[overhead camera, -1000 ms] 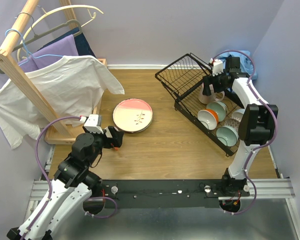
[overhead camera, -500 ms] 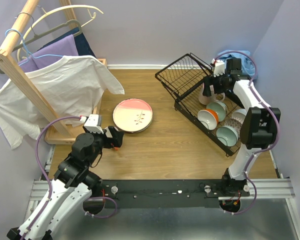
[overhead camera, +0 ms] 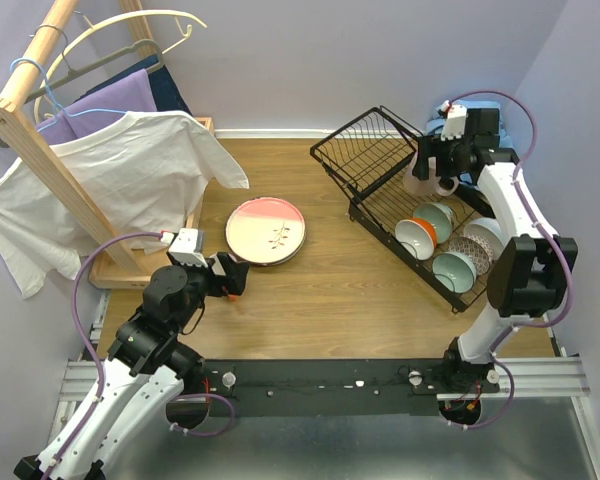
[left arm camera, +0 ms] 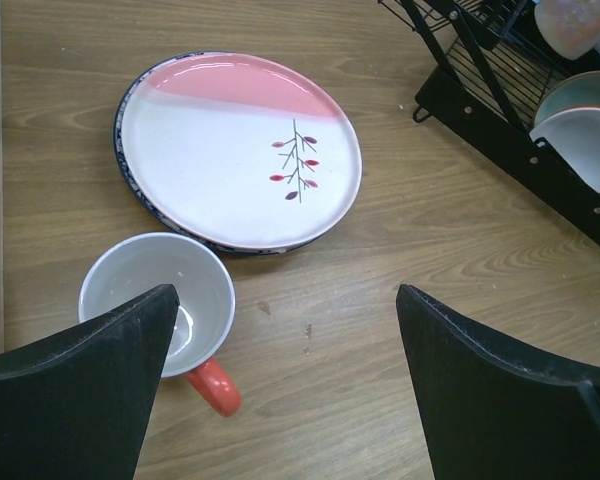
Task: Unload the mixed dishes from the dish rack
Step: Pick up the cup from the dish rack.
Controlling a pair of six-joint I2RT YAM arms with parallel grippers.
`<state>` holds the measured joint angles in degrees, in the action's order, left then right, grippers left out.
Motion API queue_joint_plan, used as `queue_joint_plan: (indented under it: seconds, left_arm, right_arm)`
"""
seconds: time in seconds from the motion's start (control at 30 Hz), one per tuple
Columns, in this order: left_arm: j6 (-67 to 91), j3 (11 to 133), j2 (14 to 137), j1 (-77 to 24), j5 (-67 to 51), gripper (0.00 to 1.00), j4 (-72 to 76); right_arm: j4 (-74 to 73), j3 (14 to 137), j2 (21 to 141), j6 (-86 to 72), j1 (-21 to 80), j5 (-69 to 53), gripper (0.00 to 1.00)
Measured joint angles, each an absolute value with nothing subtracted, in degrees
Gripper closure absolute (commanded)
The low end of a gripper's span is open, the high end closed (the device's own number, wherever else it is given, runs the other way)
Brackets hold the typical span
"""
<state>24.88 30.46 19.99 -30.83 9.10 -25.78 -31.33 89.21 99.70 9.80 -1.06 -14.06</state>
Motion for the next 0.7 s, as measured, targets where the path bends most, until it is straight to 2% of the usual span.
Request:
queue_joint_plan:
  seconds: [0.33, 0.7]
  left_arm:
    - [25.1, 30.1, 20.3, -30.8, 5.9, 0.01, -23.1]
    - [29.2, 32.1, 33.5, -30.8, -4.0, 0.01, -9.3]
  right_arm:
    - [-29.2, 83.0, 87.8, -0.9, -1.1, -13.7, 0.59]
    - [-19.7, 69.8, 73.1, -16.3, -1.1, -23.0, 0.60]
